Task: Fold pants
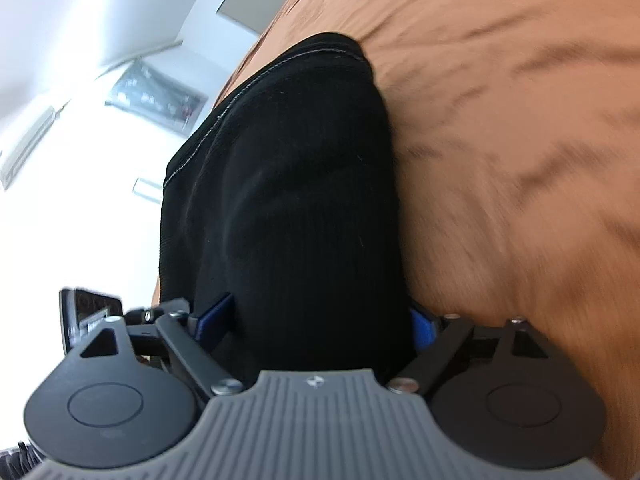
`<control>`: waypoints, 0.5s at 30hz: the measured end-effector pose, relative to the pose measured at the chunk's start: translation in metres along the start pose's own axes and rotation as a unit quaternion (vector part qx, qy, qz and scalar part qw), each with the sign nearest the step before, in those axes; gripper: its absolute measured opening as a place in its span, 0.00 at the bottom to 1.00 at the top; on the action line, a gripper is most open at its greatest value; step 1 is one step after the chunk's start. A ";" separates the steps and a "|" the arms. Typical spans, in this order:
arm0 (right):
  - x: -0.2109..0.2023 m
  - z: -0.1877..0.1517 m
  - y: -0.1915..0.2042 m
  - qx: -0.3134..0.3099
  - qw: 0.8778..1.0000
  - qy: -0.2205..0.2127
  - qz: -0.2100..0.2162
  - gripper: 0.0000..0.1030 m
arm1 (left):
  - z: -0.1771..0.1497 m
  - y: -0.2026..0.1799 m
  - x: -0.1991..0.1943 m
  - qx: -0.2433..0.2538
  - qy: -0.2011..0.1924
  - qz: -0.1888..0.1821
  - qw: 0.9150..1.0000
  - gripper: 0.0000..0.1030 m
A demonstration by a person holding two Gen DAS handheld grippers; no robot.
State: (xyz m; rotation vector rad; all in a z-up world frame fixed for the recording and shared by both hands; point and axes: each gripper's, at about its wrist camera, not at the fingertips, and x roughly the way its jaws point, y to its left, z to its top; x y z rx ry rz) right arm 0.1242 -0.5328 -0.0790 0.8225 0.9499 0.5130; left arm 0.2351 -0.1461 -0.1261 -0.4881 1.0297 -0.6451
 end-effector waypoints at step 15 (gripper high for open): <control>-0.060 -0.069 0.001 0.051 0.991 -0.069 -0.103 0.59 | -0.050 -0.043 -0.041 0.103 0.018 0.116 0.988 0.76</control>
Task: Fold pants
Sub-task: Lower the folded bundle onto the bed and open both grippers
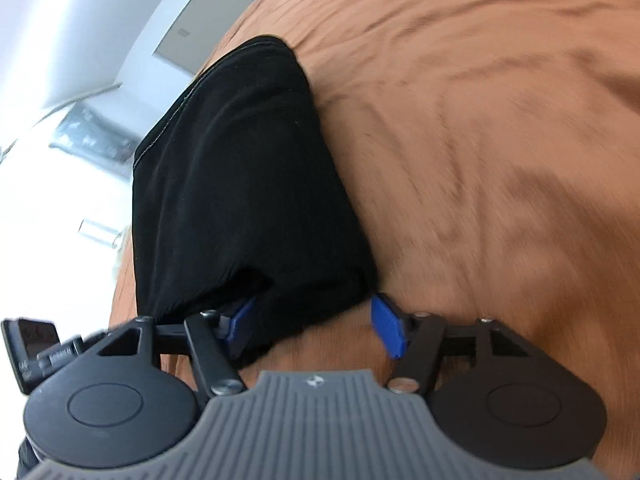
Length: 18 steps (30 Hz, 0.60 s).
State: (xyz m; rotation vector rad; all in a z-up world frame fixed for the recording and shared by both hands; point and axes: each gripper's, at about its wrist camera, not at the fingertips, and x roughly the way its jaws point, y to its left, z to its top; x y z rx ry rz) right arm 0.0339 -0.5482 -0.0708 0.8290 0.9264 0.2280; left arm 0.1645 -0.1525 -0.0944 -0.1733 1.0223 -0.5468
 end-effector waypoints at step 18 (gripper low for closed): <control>-0.107 -0.139 0.134 -0.088 0.978 -0.165 -0.093 0.93 | -0.057 -0.047 -0.111 0.021 -0.086 0.110 0.990 0.95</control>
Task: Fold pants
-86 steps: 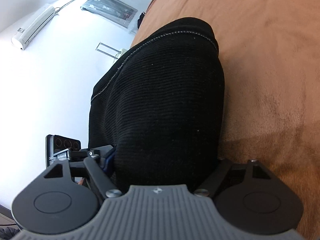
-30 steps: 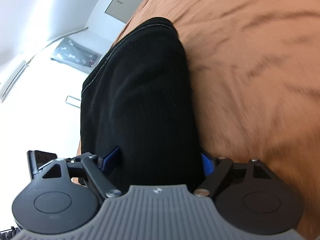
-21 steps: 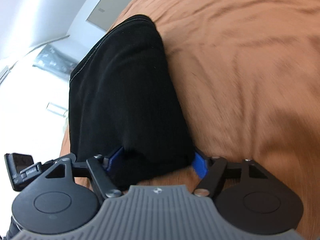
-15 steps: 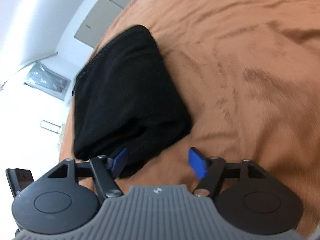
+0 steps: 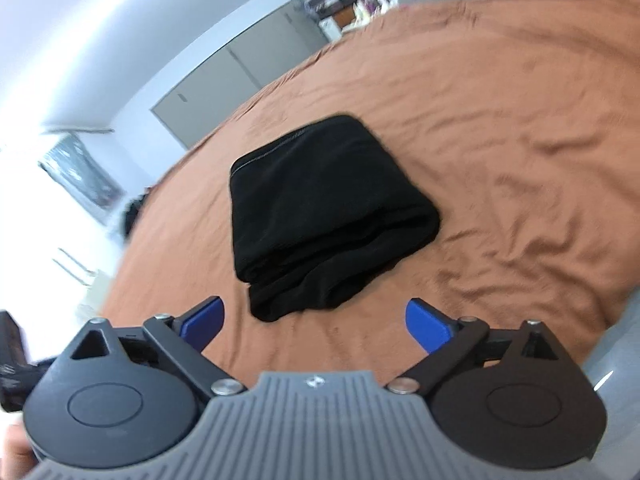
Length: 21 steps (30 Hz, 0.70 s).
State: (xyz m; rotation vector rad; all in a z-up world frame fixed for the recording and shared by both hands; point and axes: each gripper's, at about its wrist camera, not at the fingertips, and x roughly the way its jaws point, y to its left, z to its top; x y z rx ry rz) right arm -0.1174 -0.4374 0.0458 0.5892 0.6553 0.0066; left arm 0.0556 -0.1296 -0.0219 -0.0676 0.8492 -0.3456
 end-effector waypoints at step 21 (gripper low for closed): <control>-0.046 -0.028 0.113 -0.134 0.976 -0.065 -0.156 0.95 | -0.007 -0.045 -0.039 0.048 -0.043 0.031 0.997 1.00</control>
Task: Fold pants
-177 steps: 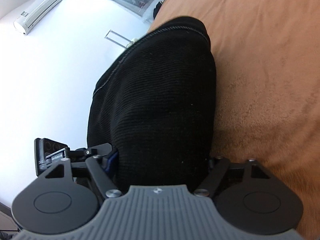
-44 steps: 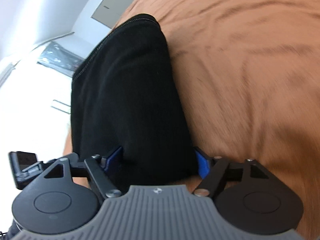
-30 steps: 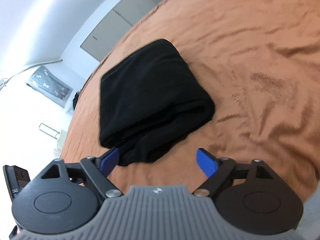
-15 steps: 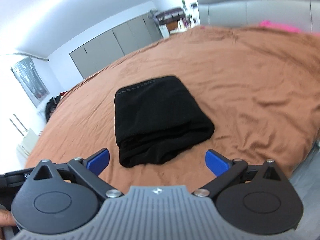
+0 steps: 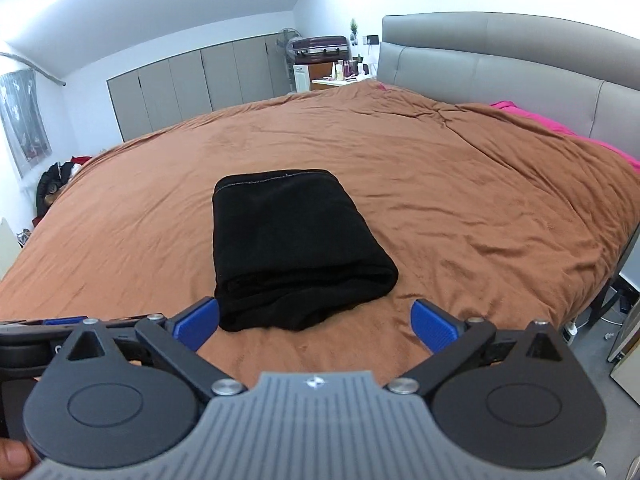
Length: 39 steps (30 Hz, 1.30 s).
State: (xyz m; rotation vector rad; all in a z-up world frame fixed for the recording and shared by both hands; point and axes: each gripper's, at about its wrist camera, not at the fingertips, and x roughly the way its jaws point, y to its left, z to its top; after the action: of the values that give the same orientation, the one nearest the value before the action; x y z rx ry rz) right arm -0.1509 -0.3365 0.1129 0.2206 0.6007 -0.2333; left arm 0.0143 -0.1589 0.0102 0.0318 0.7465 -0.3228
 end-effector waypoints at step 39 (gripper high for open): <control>-0.010 -0.004 0.004 0.008 1.000 0.000 0.003 0.95 | 0.002 -0.001 -0.009 -0.002 -0.004 0.000 1.000 1.00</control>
State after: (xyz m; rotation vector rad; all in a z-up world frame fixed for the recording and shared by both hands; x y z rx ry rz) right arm -0.1594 -0.3301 0.1162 0.2380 0.5992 -0.2326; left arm 0.0088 -0.1572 0.0177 0.0267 0.7399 -0.3201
